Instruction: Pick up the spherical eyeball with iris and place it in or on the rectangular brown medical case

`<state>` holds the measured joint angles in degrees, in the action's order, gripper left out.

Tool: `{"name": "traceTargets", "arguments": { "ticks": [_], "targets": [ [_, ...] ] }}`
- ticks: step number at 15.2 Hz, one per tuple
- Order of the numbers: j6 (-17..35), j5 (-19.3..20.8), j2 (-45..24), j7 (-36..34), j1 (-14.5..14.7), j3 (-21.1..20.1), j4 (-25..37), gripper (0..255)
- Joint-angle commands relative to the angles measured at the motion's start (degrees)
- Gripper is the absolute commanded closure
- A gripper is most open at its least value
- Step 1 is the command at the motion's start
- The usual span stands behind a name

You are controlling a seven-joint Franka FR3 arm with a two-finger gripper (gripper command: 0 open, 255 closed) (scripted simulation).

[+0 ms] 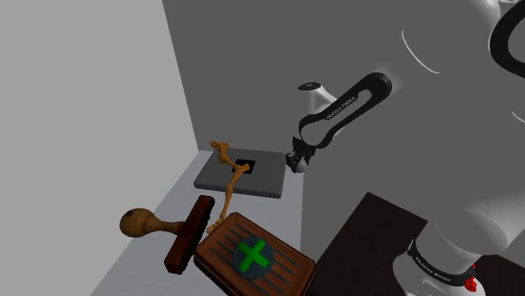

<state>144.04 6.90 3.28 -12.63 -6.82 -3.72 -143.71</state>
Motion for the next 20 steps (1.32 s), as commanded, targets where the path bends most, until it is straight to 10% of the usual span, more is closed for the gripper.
{"name": "traceTargets", "arguments": {
  "ticks": [1, 20],
  "targets": [
    [-1.79, -0.44, 1.46, 0.35, 0.09, -0.03, 0.32, 255],
    [-17.57, -2.65, 10.67, 2.70, 0.59, 0.18, 7.00, 255]
  ]
}}
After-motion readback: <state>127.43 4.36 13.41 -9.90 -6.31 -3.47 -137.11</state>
